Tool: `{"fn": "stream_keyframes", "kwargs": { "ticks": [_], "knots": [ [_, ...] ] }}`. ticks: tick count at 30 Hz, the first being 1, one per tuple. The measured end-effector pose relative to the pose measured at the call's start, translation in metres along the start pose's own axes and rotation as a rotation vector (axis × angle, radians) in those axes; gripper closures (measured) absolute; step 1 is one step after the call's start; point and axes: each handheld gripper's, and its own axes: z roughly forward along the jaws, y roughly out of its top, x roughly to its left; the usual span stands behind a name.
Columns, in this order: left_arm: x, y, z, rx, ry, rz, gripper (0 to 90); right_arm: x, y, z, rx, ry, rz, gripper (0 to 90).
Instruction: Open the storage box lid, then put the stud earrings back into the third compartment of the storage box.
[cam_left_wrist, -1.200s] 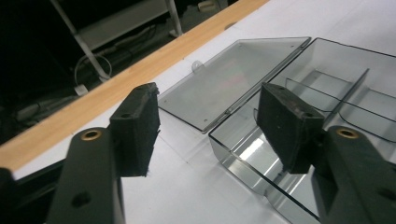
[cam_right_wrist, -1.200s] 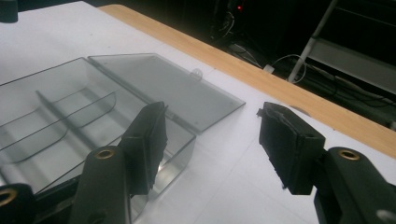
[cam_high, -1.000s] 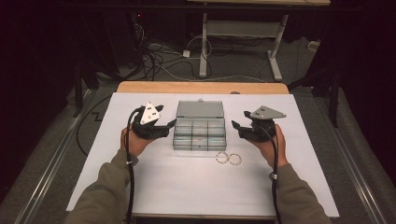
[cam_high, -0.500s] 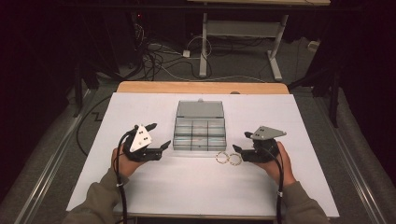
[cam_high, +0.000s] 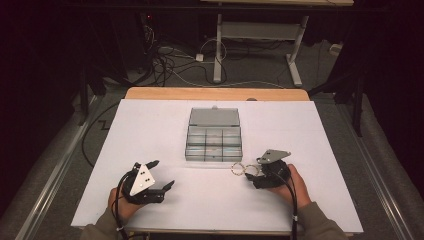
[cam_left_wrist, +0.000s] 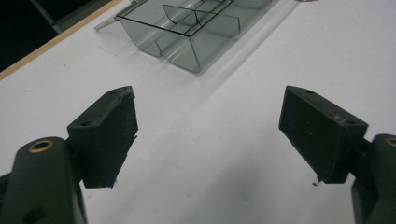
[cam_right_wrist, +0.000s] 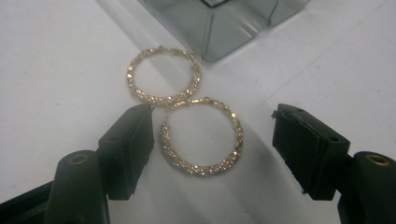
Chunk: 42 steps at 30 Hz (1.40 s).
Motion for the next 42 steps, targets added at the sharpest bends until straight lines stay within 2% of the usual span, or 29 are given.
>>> {"fn": "stream_keyframes", "kwargs": {
  "ticks": [4,7,12,18,22,24,31,35,39,42],
  "knots": [
    [-0.001,-0.002,-0.004,-0.006,0.001,0.000,18.1,-0.002,0.000,0.002,0.001,0.027,0.012,34.1],
    [0.003,-0.004,0.000,0.013,0.000,0.004,18.1,-0.007,0.003,0.005,0.011,0.054,0.040,33.1],
    [0.008,-0.007,0.004,0.022,-0.011,-0.021,18.2,-0.008,0.004,0.006,0.010,0.068,0.036,36.5],
    [0.009,-0.010,0.006,0.033,-0.008,-0.027,18.2,-0.006,0.003,0.005,0.003,0.092,0.009,48.6],
    [0.009,-0.009,0.005,0.020,-0.005,-0.030,18.1,-0.005,0.003,0.004,0.000,0.089,0.002,49.0],
    [0.011,-0.009,0.004,0.010,-0.009,-0.036,18.1,-0.005,0.003,0.003,-0.003,0.088,-0.018,49.0],
    [0.010,-0.010,0.004,0.025,-0.004,-0.025,18.1,-0.003,0.002,0.000,-0.008,0.108,-0.046,49.1],
    [0.007,-0.008,0.006,0.029,-0.005,-0.012,18.1,-0.001,0.000,-0.004,0.000,0.103,-0.049,49.0],
    [0.005,-0.007,0.008,0.032,-0.003,-0.001,18.1,-0.003,-0.003,-0.011,-0.014,0.096,-0.053,49.0],
    [0.006,-0.007,0.008,0.036,0.000,-0.006,18.1,-0.006,-0.002,-0.018,-0.047,0.079,-0.042,49.0]
  ]
}}
